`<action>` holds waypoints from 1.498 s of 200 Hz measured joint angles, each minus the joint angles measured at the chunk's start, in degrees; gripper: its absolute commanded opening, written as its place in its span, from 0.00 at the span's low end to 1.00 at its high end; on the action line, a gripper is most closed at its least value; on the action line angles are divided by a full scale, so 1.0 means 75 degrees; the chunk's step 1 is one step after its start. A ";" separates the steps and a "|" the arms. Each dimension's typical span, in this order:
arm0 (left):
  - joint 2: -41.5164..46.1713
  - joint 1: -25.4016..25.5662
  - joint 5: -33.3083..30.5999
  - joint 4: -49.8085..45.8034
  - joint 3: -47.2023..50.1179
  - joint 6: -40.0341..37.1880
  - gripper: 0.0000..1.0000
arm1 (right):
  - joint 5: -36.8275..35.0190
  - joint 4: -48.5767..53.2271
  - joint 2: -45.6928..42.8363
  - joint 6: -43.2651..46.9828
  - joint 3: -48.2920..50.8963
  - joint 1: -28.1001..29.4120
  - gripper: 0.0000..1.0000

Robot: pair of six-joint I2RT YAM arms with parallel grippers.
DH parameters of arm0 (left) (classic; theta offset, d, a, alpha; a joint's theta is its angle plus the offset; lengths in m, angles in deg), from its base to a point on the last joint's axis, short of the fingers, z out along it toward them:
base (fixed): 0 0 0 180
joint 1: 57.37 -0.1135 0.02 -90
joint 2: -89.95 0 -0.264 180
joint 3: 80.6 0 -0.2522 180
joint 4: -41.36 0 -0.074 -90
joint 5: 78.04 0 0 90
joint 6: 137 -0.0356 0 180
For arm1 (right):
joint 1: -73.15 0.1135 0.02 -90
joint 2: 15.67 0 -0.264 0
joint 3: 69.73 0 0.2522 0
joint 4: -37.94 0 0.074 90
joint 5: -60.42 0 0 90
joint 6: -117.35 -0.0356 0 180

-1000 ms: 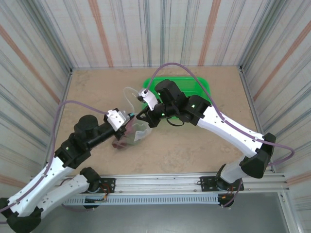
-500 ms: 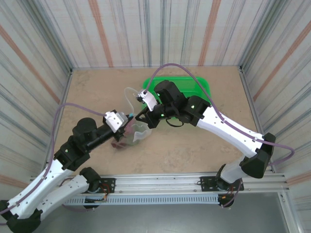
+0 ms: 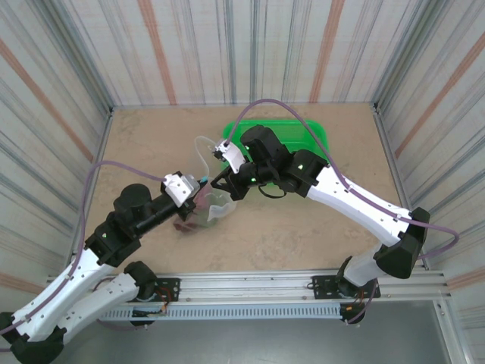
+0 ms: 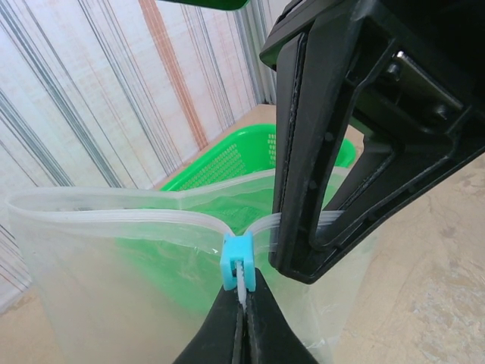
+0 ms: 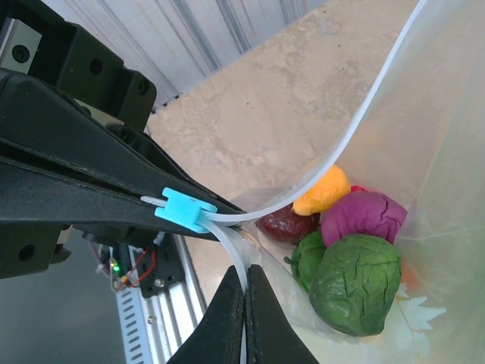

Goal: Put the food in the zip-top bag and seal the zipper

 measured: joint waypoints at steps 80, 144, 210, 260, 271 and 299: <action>-0.0326 -0.0994 0.1728 -0.1145 -0.1046 -0.0446 0.00 | -0.0428 0.0163 -0.0895 0.1649 -0.0047 -0.0023 0.27; -0.0425 -0.1361 0.3643 -0.1142 -0.0787 -0.0586 0.00 | 0.0874 0.0259 -0.1055 0.4561 -0.0166 -0.0111 0.31; -0.0373 -0.1361 0.4100 -0.1151 -0.0673 -0.0609 0.00 | 0.1877 0.0385 -0.0248 0.5333 -0.0460 -0.0140 0.29; -0.0329 -0.1361 0.4159 -0.1151 -0.0673 -0.0609 0.00 | 0.2028 0.0382 -0.0047 0.5415 -0.0475 -0.0149 0.24; -0.0312 -0.1361 0.4159 -0.1151 -0.0667 -0.0609 0.00 | 0.2022 0.0385 -0.0017 0.5418 -0.0475 -0.0166 0.21; -0.0256 -0.1364 0.4127 -0.1157 -0.0650 -0.0609 0.00 | 0.2046 0.0391 0.0047 0.5444 -0.0475 -0.0175 0.11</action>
